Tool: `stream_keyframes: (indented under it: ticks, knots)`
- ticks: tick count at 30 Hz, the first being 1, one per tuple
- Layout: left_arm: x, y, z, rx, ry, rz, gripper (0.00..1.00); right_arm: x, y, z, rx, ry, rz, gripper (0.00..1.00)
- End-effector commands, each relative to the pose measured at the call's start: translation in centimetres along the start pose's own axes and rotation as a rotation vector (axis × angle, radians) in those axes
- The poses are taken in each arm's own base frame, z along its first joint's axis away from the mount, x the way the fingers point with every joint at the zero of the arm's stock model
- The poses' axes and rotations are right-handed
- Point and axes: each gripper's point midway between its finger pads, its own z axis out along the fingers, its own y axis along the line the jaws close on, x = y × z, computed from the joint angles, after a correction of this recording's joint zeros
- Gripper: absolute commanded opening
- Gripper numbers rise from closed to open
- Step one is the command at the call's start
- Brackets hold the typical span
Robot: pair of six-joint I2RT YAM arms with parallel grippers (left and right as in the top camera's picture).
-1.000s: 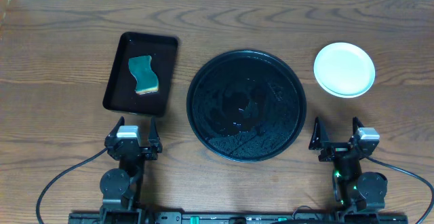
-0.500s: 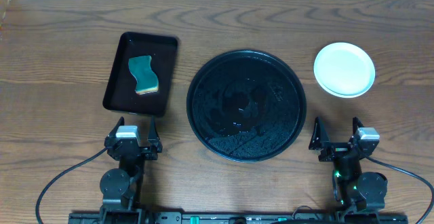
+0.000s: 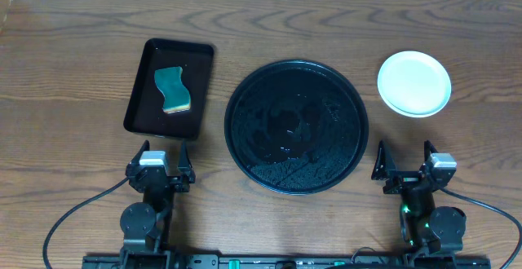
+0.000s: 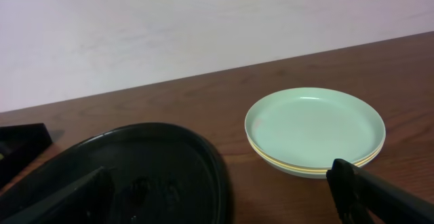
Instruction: Clean dirty plates on tray and stack at the side
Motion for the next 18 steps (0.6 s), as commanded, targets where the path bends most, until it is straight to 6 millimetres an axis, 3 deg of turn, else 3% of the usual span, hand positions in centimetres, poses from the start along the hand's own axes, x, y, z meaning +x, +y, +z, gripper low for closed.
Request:
stream_keyframes:
  ticks: [1,9,18]
  knots:
    - [1.56,0.88,0.01,-0.048,0.051,-0.002,0.78,-0.02,-0.21,-0.03,0.008,-0.002,-0.014,0.99]
    - [1.56,0.87,0.01,-0.048,0.051,-0.002,0.77,-0.02,-0.21,-0.03,0.008,-0.002,-0.013,0.99]
    - [1.56,0.87,0.01,-0.048,0.051,-0.002,0.77,-0.09,-0.79,-0.04,0.042,-0.002,-0.237,0.99]
